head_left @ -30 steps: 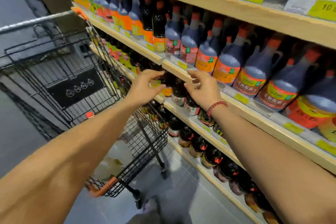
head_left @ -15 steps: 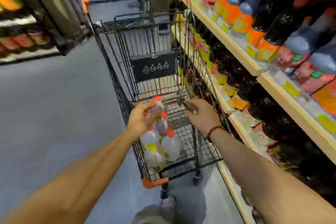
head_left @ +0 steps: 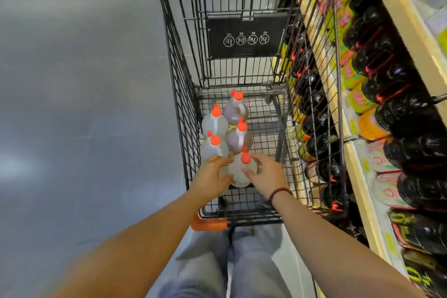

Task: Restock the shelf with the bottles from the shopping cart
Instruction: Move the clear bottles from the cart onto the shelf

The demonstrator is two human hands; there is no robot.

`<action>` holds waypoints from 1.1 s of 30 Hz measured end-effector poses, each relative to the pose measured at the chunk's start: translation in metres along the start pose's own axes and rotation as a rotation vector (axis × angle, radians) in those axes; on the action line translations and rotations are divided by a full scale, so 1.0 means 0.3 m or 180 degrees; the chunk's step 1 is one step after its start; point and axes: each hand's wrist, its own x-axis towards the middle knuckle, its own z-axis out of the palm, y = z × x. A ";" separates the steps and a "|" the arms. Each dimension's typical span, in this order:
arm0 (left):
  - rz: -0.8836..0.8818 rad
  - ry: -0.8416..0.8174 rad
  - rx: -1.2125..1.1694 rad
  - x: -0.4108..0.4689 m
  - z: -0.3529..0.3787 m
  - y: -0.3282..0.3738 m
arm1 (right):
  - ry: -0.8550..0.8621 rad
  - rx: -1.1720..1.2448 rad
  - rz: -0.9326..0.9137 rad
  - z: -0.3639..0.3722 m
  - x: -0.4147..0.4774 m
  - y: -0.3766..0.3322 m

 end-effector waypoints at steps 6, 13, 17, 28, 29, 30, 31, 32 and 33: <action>-0.0161 0.0288 0.0033 0.044 0.053 -0.039 | 0.0212 0.0314 0.0001 0.088 0.070 0.048; -0.0297 0.0376 -0.0013 0.037 0.080 -0.054 | 0.0316 0.0824 -0.0264 0.116 0.080 0.073; -0.0321 0.0458 -0.0124 0.025 0.065 -0.035 | 0.0218 0.0934 -0.0380 0.077 0.067 0.111; 0.0060 0.0242 -0.0273 -0.020 -0.039 0.133 | 0.0603 0.1537 -0.0875 -0.265 -0.016 -0.044; 0.0198 0.0191 -0.0396 -0.010 -0.062 0.167 | 0.0685 0.1545 -0.0950 -0.303 -0.031 -0.071; 0.0299 0.0109 -0.0548 -0.002 -0.088 0.203 | 0.0784 0.1537 -0.1036 -0.342 -0.050 -0.104; 0.0420 -0.0010 -0.0731 0.005 -0.114 0.241 | 0.0923 0.1508 -0.1116 -0.379 -0.070 -0.134; 0.0557 -0.0161 -0.0886 0.009 -0.140 0.279 | 0.1076 0.1476 -0.1197 -0.415 -0.090 -0.164; 0.0724 -0.0316 -0.0931 0.010 -0.165 0.318 | 0.1229 0.1444 -0.1274 -0.450 -0.114 -0.194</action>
